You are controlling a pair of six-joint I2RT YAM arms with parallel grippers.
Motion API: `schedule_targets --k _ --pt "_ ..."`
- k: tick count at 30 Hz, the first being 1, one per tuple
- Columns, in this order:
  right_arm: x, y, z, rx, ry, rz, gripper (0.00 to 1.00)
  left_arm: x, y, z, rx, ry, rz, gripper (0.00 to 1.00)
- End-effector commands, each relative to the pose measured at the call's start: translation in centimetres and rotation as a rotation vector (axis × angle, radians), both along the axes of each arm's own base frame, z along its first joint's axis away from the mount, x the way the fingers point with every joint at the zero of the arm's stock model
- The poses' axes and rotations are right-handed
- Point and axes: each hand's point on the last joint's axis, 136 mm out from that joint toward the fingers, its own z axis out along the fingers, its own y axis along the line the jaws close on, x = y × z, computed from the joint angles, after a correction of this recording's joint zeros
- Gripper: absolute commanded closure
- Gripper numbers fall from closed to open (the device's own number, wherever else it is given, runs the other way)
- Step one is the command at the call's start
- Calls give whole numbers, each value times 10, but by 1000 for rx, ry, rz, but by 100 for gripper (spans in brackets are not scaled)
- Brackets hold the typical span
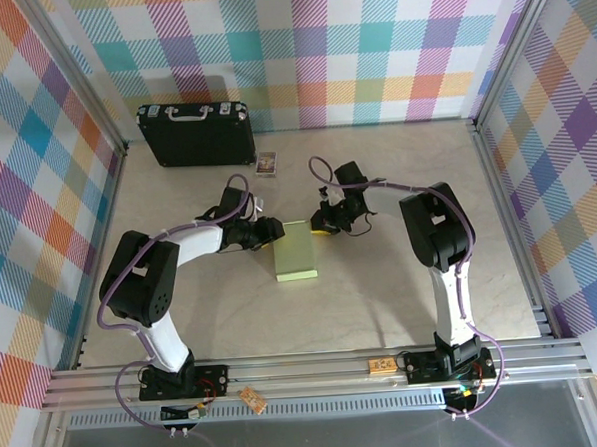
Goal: Fold the paper box
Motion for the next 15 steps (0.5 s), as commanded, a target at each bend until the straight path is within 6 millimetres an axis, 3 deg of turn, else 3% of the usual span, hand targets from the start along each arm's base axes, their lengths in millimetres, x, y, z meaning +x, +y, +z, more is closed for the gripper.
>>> schedule_targets --k 1,8,15 --pt "-27 16 26 17 -23 74 87 -5 -7 2 22 6 -46 55" --pt "-27 -30 26 -103 -43 -56 86 -3 22 16 113 -31 11 49" --pt "-47 -40 31 -88 -35 -77 86 -27 30 30 70 -46 17 49"
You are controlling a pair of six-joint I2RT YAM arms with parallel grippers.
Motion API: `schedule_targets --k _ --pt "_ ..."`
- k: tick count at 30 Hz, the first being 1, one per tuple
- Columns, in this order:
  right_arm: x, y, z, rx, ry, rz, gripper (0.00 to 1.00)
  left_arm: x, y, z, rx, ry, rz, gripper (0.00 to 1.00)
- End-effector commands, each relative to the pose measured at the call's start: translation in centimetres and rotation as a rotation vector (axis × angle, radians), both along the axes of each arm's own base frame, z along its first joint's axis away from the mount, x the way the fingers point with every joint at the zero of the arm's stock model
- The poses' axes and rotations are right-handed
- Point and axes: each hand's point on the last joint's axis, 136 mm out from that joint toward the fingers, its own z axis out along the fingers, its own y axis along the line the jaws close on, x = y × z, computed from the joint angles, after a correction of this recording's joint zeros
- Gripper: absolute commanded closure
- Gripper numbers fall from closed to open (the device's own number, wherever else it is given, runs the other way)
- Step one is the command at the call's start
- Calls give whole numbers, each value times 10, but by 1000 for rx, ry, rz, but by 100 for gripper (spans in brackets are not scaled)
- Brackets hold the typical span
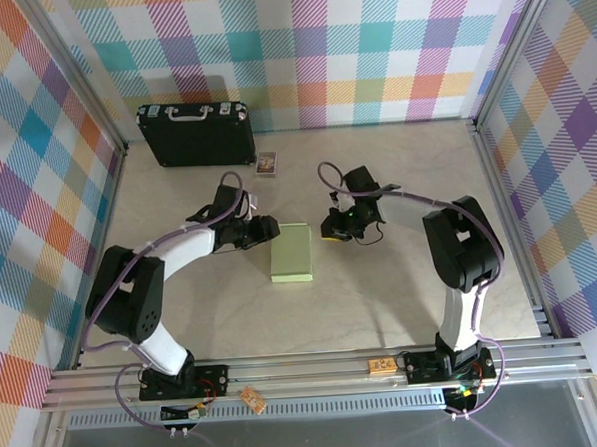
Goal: Fold the paper box
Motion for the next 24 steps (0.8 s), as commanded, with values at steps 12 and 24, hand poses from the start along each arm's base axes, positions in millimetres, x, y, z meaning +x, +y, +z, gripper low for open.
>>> schedule_targets --k 12,24 --pt "-69 17 -6 74 54 39 86 -86 -5 -13 -130 32 -50 52" --pt "-89 41 -20 99 76 85 87 -95 -32 -23 -166 43 -99 54"
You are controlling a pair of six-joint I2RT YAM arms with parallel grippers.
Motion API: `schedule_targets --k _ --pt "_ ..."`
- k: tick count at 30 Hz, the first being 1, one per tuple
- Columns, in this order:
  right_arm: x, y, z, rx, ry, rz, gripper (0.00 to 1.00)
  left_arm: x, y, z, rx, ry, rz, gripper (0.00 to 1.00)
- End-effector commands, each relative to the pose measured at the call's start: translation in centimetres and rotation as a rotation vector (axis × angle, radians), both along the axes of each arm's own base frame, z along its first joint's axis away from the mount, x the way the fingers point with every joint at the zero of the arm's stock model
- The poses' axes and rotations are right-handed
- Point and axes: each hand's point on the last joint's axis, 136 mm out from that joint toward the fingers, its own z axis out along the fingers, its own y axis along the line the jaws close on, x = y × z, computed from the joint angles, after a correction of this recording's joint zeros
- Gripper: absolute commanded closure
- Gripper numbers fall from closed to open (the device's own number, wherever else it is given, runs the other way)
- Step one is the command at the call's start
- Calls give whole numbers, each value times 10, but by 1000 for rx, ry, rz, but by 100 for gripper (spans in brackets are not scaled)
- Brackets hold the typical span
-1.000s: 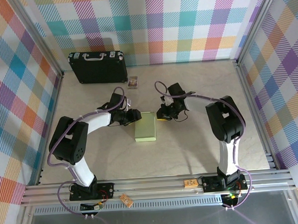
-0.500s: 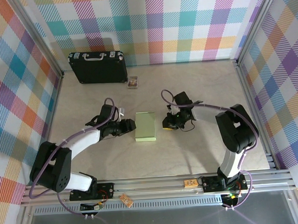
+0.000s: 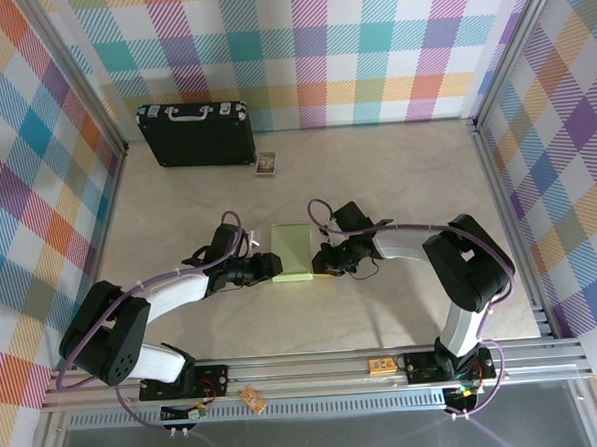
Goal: Fold the paper box
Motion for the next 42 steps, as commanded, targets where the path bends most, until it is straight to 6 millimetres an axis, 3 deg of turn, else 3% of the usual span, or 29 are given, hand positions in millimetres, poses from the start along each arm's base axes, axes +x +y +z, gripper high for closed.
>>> schedule_targets --k 1,9,14,18,23,26,34,42 --pt "-2 11 0 47 15 9 87 -5 -15 0 -50 2 -29 54" --pt "-8 32 8 121 38 38 87 -10 -28 -6 -91 21 -42 55" --pt "3 5 2 -15 -25 -5 86 -5 -1 -10 74 -7 10 48" --pt "25 -25 4 -89 -68 -75 86 6 26 1 125 -46 80 45" --pt "59 -50 10 -130 -105 -137 81 31 53 26 136 -119 173 42" --pt "81 -54 9 -120 -100 -158 81 50 55 32 108 -115 177 41" --pt "129 -24 0 -74 -76 -117 83 95 34 27 43 -91 138 45" --pt "140 9 -4 48 -9 -53 84 115 19 9 13 -44 112 48"
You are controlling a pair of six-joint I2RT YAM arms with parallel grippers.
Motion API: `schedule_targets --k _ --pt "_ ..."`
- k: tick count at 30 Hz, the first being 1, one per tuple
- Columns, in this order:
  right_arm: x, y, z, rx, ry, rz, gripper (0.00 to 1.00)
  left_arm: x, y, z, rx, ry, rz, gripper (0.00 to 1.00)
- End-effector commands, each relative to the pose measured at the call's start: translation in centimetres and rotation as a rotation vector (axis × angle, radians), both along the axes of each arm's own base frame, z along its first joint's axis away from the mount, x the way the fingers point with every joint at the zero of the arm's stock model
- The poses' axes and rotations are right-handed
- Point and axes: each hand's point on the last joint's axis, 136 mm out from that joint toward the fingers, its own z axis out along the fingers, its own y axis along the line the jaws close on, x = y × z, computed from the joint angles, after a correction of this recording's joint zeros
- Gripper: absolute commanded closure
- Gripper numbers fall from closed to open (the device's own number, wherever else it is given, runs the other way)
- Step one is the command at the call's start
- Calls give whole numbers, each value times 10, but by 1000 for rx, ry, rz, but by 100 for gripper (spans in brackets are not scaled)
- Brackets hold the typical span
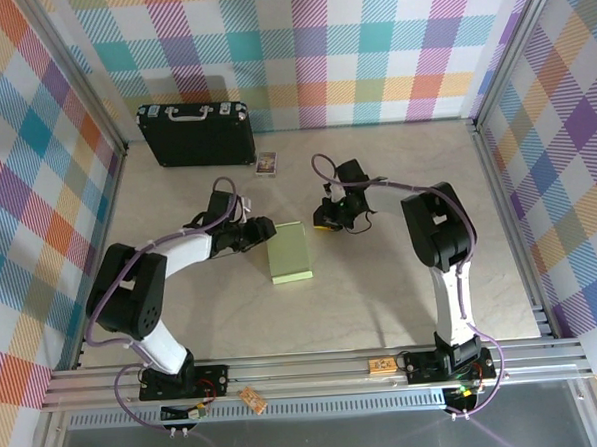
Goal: Fold the paper box
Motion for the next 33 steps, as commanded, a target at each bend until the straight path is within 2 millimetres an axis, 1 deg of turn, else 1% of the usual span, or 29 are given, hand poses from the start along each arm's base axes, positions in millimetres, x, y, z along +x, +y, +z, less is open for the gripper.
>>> schedule_targets --k 1,5,8,11,14,16,17,19,21,22,23,25,26,29,30,33 --pt "-8 20 7 76 38 64 84 10 -7 1 -33 -9 -30 49" --pt "-15 33 12 111 45 101 84 11 -17 2 -84 -9 -44 50" --pt "-21 46 18 140 44 144 84 11 -23 5 -104 -21 -62 50" --pt "-23 54 23 161 34 172 84 9 -32 11 -132 -40 -94 50" --pt "-23 56 26 171 36 176 84 5 -33 13 -132 -39 -108 49" --pt "-23 50 26 137 27 157 84 4 -25 12 -84 -43 -95 47" --pt "-22 44 26 107 20 141 84 2 -17 11 -42 -38 -77 45" --pt "-19 24 26 31 5 90 80 1 2 14 33 -56 -28 41" --pt "-17 -1 30 -36 -38 32 80 0 26 27 116 -118 45 35" --pt "-16 -11 37 -51 -66 11 78 -2 37 34 152 -153 79 32" --pt "-16 -23 44 -71 -93 -12 74 -3 51 45 192 -201 120 29" --pt "-18 -47 57 -110 -153 -53 65 -10 78 60 286 -276 197 25" --pt "-20 -60 68 -131 -203 -77 61 -14 92 72 331 -327 244 22" --pt "-25 -97 95 -179 -333 -165 41 -30 130 103 431 -495 377 17" --pt "-28 -108 99 -197 -371 -187 35 -37 142 109 452 -543 424 16" --pt "-41 -132 113 -253 -510 -203 25 -56 160 127 475 -725 482 10"
